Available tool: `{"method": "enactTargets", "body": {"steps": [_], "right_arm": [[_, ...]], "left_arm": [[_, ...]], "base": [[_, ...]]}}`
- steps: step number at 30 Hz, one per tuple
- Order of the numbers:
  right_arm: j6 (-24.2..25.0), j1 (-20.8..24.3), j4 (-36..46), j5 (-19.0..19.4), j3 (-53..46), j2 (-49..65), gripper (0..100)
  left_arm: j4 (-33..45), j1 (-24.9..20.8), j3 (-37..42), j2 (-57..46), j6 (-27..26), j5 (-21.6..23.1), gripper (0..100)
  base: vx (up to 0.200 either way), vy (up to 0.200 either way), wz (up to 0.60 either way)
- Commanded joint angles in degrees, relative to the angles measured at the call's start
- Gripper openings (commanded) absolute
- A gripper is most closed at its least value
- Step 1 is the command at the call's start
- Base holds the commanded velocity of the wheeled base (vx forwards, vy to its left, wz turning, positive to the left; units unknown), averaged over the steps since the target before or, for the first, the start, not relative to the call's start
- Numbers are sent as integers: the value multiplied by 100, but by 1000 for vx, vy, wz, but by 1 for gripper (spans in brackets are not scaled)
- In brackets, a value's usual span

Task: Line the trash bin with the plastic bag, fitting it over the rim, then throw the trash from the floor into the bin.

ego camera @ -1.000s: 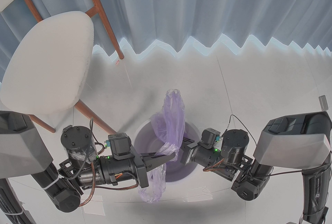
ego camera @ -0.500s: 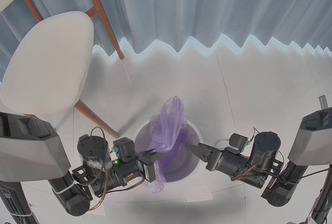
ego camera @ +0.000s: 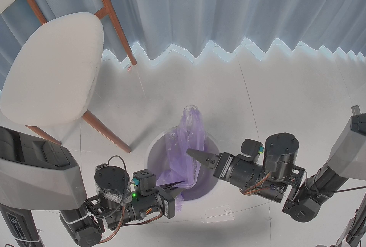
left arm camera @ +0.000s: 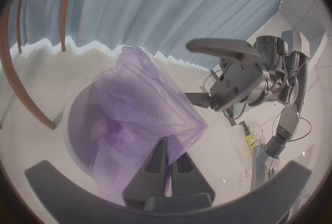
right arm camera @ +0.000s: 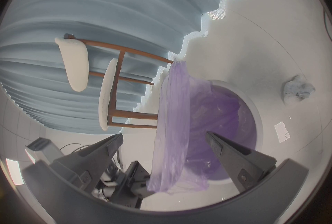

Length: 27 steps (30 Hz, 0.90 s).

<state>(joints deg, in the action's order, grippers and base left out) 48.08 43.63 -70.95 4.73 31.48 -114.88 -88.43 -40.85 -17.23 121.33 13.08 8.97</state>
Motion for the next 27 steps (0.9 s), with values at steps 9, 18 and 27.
{"method": "enactTargets", "body": {"steps": [9,18,27], "right_arm": [[-27,-302,108,-385,614,-579,100],[-53,-302,116,-517,834,-737,100],[-62,-302,81,-517,834,-869,0]], "left_arm": [[1,-46,35,-31,10,-27,0],[1,-107,53,-31,10,-27,0],[1,-116,44,-40,19,-27,0]], "base": [[0,0,0],[0,0,0],[0,0,0]]}}
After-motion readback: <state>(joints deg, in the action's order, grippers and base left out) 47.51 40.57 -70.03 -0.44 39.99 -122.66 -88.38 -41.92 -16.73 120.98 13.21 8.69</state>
